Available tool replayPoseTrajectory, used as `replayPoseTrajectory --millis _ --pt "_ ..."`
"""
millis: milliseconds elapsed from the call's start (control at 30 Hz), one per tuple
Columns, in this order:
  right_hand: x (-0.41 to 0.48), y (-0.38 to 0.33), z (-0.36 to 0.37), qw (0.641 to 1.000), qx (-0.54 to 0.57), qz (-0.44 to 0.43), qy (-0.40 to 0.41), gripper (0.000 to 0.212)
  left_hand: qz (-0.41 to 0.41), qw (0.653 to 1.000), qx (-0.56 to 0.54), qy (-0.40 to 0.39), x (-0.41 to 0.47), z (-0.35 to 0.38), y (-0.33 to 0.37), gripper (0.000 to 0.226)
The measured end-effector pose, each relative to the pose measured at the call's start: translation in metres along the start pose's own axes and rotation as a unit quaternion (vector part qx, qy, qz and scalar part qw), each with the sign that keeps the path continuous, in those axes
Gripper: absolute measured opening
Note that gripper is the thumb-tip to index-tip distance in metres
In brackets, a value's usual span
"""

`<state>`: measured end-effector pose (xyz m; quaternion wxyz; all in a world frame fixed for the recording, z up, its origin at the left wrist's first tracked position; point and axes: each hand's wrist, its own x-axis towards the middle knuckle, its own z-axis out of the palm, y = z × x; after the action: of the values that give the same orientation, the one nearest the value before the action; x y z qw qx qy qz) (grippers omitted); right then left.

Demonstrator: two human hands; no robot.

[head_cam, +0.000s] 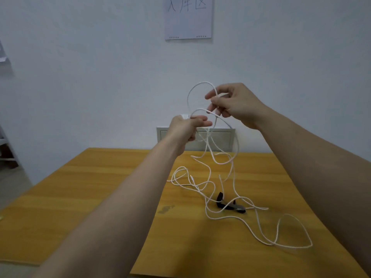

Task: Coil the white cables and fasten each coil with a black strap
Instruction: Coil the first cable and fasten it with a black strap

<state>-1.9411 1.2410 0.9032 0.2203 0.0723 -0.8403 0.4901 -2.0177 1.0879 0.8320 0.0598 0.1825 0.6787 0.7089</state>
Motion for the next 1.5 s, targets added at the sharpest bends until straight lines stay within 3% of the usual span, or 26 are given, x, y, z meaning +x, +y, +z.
replayPoseTrajectory --millis 100,200,267,367,433,500,633,767,867,1000,1100,1233,1400,1500 --pt "0.0 -0.008 0.004 0.998 0.063 -0.021 0.001 0.017 0.05 0.994 0.093 -0.012 -0.003 0.012 0.0 0.02" --pt "-0.004 -0.015 0.008 0.987 0.152 -0.036 -0.025 0.019 0.115 0.983 0.143 0.015 -0.002 0.02 0.007 0.011" --pt "-0.003 -0.01 0.009 0.984 0.176 -0.031 0.017 0.019 0.133 0.98 0.145 0.019 0.0 0.02 0.014 0.02" --pt "-0.003 0.017 0.007 0.994 0.035 0.036 0.094 0.023 0.13 0.987 0.092 -0.016 0.001 0.016 0.032 0.027" --pt "-0.011 0.038 0.008 0.993 -0.057 0.102 0.019 0.032 0.132 0.988 0.074 -0.04 0.001 0.01 0.045 0.028" --pt "-0.019 0.051 0.012 0.99 -0.059 0.118 -0.059 0.036 0.129 0.988 0.047 -0.078 0.001 0.005 0.056 0.028" --pt "-0.022 0.051 0.019 0.986 -0.078 0.103 -0.102 0.014 0.109 0.978 -0.122 -0.132 0.002 0.001 0.07 0.028" --pt "-0.016 0.053 0.018 0.976 -0.086 0.171 -0.107 0.015 0.119 0.941 -0.296 -0.113 0.006 -0.005 0.079 0.029" --pt "-0.017 0.067 0.012 0.951 -0.154 0.236 -0.13 0.01 0.141 0.927 -0.344 -0.058 0.011 -0.016 0.081 0.029" --pt "-0.029 0.092 0.001 0.911 -0.264 0.304 -0.089 0.042 0.15 0.93 -0.336 0.0 0.016 -0.032 0.071 0.029" --pt "-0.035 0.097 -0.007 0.937 -0.169 0.305 -0.019 0.054 0.147 0.953 -0.262 0.032 0.018 -0.035 0.056 0.029" --pt "-0.022 0.074 -0.015 0.978 0.043 0.197 0.044 0.046 0.127 0.987 -0.082 0.051 0.018 -0.023 0.031 0.023" --pt "-0.008 0.033 -0.023 0.982 0.168 0.076 0.03 0.031 0.085 0.992 0.062 0.07 0.013 0.003 0.018 0.025" --pt "-0.006 0.022 -0.023 0.977 0.208 0.047 0.028 0.034 0.017 0.998 0.067 -0.002 0.007 0.012 0.018 0.037"
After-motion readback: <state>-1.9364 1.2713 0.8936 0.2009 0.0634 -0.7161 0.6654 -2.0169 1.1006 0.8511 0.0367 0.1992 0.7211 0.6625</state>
